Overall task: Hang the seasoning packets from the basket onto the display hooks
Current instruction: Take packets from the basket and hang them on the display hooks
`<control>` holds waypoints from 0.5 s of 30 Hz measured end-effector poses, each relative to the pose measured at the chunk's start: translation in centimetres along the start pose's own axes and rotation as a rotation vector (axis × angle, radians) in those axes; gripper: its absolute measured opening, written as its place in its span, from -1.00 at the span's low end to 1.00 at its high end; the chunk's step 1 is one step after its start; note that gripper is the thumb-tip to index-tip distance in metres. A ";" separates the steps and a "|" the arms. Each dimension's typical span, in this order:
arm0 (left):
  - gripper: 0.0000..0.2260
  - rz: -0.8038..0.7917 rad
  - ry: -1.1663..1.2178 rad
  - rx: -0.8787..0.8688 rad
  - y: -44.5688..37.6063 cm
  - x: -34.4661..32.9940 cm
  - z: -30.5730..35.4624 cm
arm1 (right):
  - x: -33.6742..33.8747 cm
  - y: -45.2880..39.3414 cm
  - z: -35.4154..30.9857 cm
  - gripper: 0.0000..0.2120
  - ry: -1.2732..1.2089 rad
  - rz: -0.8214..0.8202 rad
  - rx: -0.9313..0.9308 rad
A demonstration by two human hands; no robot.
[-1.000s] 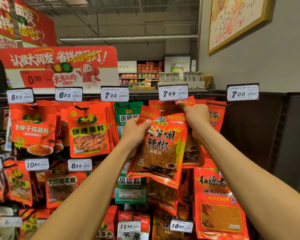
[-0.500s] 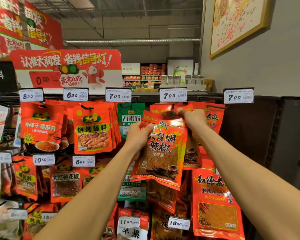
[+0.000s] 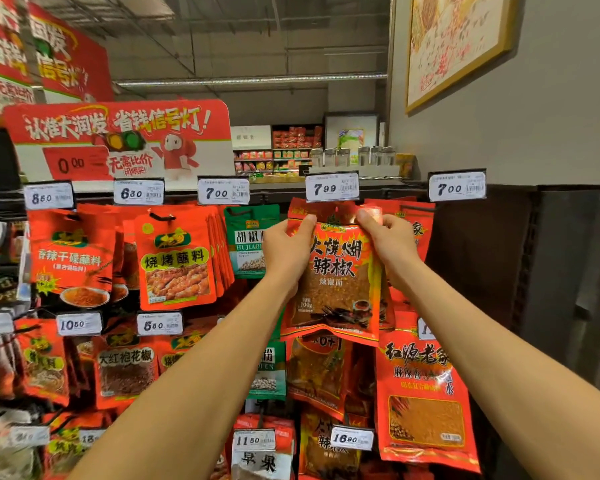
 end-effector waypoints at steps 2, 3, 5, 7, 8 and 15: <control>-0.74 0.014 0.001 0.005 -0.2 -0.2 -0.1 | 0.1 -0.2 -0.2 -0.55 0.064 0.027 0.027; -0.72 0.020 0.004 0.008 -0.2 -0.3 -0.2 | 0.2 -0.4 -0.4 -0.54 0.106 0.040 0.052; -0.62 0.039 0.025 0.028 -0.4 -0.2 -0.5 | 0.1 -0.5 -0.8 -0.51 0.188 0.067 0.104; -0.57 0.055 0.043 0.048 -0.7 -0.3 -0.8 | 0.1 -0.6 -1.2 -0.47 0.243 0.100 0.136; -0.58 0.064 0.045 0.055 -0.8 -0.3 -0.8 | 0.0 -0.7 -1.4 -0.46 0.261 0.114 0.145; -0.56 0.119 0.028 0.081 -2.1 -0.5 -0.8 | -0.1 -1.5 -1.7 -0.44 0.318 0.157 0.150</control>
Point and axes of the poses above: each hand's wrist, its own y-axis away from the middle knuckle, its own x-axis out of the back of the hand, z = x × y, the point moved 9 cm from there along -y, towards the middle knuckle, and after that the axes turned 13 degrees about -y, right-handed, at the moved point
